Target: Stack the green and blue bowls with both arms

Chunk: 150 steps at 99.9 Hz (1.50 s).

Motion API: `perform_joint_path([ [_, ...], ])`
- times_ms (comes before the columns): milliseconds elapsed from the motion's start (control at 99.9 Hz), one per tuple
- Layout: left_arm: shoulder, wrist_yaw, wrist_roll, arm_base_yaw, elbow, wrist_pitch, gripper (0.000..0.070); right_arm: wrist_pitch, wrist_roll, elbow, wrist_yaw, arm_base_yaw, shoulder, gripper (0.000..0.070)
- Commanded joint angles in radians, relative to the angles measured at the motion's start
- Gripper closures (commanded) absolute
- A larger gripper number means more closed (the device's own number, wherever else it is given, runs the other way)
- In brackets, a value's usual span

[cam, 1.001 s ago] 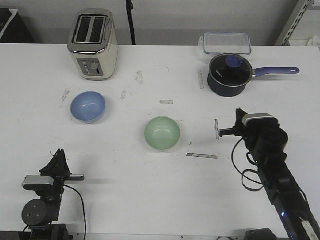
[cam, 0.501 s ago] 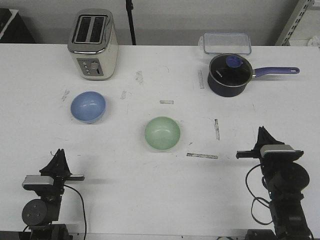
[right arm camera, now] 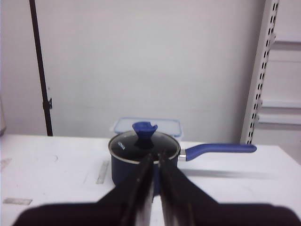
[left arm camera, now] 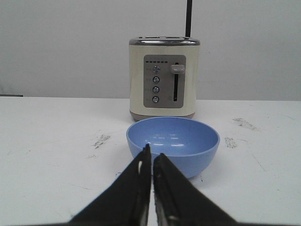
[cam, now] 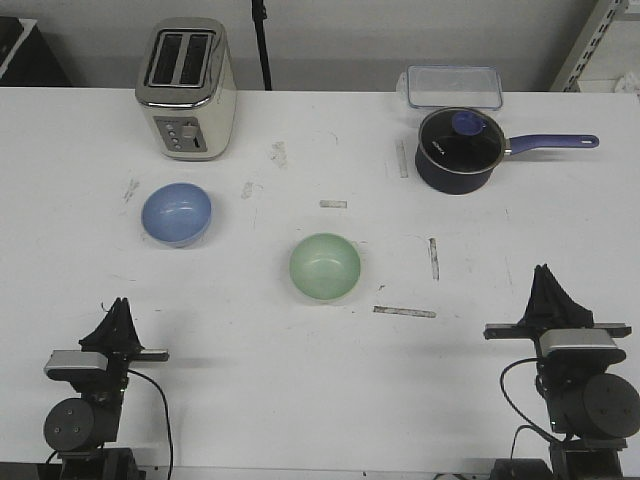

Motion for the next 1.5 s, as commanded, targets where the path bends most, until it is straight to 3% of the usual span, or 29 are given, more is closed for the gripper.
perform_joint_path([
  [0, -0.002, -0.002, -0.002, 0.002, -0.022, 0.013, 0.0699, 0.011, -0.001, 0.005, 0.000, 0.001, -0.011, 0.0690],
  [681, -0.002, -0.010, -0.003, 0.002, -0.022, 0.017, 0.0699, 0.013, -0.001, 0.005, 0.000, 0.001, -0.029, 0.0690],
  [921, -0.002, -0.071, -0.162, 0.002, -0.001, 0.130, 0.0699, 0.013, -0.001, 0.005, 0.000, 0.001, -0.029, 0.0690],
  [1161, 0.044, -0.071, -0.159, 0.002, 0.136, 0.141, 0.0699, 0.013, -0.001, 0.005, 0.000, 0.001, -0.029, 0.0690],
  [1331, 0.155, -0.071, -0.153, 0.002, 0.285, 0.020, 0.0699, 0.013, -0.001, 0.005, 0.000, 0.001, -0.029, 0.0690],
  [1492, 0.289, -0.070, -0.079, 0.002, 0.433, -0.166, 0.0699, 0.013, -0.001, 0.005, 0.000, 0.001, -0.029, 0.0690],
])
